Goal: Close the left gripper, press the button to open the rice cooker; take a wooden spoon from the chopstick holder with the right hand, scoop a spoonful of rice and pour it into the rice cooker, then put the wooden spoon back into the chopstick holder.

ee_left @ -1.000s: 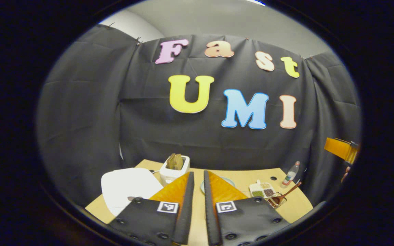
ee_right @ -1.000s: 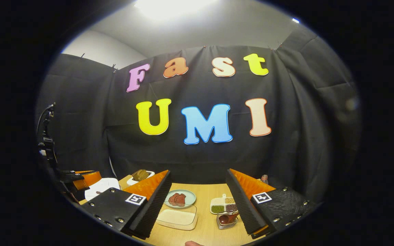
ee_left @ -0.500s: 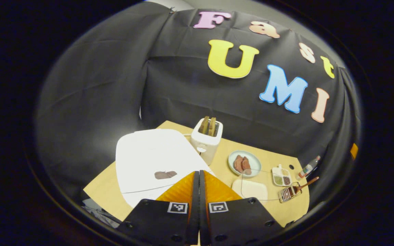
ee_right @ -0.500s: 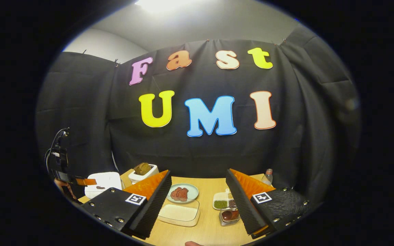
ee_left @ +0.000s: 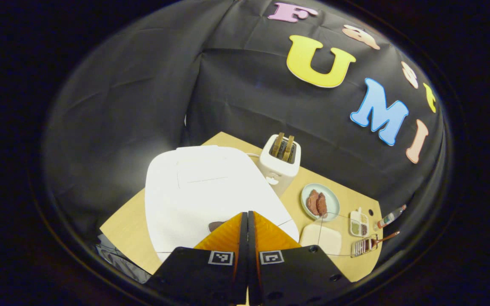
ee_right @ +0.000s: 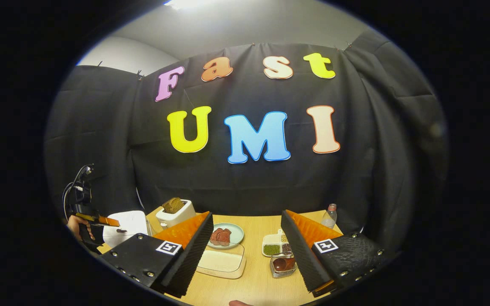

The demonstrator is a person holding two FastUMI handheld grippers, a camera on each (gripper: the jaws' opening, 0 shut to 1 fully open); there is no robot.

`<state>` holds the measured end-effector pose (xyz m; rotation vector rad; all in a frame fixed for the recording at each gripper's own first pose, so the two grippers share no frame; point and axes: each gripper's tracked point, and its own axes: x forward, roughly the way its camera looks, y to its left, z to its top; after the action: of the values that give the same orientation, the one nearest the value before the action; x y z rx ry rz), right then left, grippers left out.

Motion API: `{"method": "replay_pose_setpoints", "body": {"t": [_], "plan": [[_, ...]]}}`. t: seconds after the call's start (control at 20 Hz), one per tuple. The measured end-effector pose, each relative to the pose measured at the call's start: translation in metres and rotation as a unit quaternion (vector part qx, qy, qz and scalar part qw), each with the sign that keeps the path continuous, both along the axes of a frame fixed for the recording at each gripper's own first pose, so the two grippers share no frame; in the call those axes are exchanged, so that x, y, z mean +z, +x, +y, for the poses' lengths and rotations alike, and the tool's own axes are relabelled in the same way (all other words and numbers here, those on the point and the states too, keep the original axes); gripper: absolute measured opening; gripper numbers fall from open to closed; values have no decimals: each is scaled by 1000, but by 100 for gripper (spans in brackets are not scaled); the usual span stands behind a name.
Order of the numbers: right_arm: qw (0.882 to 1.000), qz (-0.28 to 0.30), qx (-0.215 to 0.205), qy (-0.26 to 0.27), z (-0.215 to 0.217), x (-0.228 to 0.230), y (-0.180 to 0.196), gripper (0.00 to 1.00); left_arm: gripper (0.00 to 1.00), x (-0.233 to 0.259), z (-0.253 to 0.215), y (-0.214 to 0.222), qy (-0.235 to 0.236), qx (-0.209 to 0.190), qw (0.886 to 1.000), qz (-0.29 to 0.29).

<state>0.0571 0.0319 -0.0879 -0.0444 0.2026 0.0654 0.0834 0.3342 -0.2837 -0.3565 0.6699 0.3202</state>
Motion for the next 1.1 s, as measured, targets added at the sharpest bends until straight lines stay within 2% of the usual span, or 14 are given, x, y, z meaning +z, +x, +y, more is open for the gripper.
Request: {"method": "replay_pose_setpoints", "body": {"t": [0.15,0.2,0.35,0.45,0.55,0.6,0.65,0.7,0.75,0.8,0.85,0.9,1.05,1.1], "plan": [[1000,0,-3,-3,-3,1,-1,97,9,-46,5,-12,7,1,998,59],[1000,0,-6,-5,-6,1,-2,97,11,-39,8,-5,17,4,999,33],[1000,0,-7,-1,-8,1,-5,97,9,-33,12,-6,4,15,999,32],[1000,-2,-9,-4,-10,2,-7,97,9,-9,14,-4,16,33,999,-4],[1000,-4,-9,-4,-10,4,-11,97,11,44,15,0,57,28,995,-75],[1000,-3,-8,-4,-9,2,-12,97,45,71,11,-2,77,23,991,-104],[1000,-2,-8,-4,-8,3,-14,97,60,93,10,-3,102,19,987,-125],[1000,-3,-8,-4,-7,3,-16,97,69,114,1,-11,115,11,983,-141],[1000,-4,-8,-3,-6,4,-18,97,74,127,-8,-17,120,5,980,-157],[1000,-5,-8,-3,-4,5,-21,97,72,139,-14,-22,124,1,977,-173],[1000,-6,-8,-4,-3,5,-23,97,75,151,-22,-28,128,-2,974,-188],[1000,-9,-10,-5,-2,7,-26,97,80,160,-32,-34,130,-7,970,-206],[1000,-13,-18,-6,-2,8,-33,98,96,178,-69,-47,142,-56,958,-241],[1000,-14,-22,-3,-1,7,-35,98,96,186,-80,-51,148,-69,954,-252]]}}
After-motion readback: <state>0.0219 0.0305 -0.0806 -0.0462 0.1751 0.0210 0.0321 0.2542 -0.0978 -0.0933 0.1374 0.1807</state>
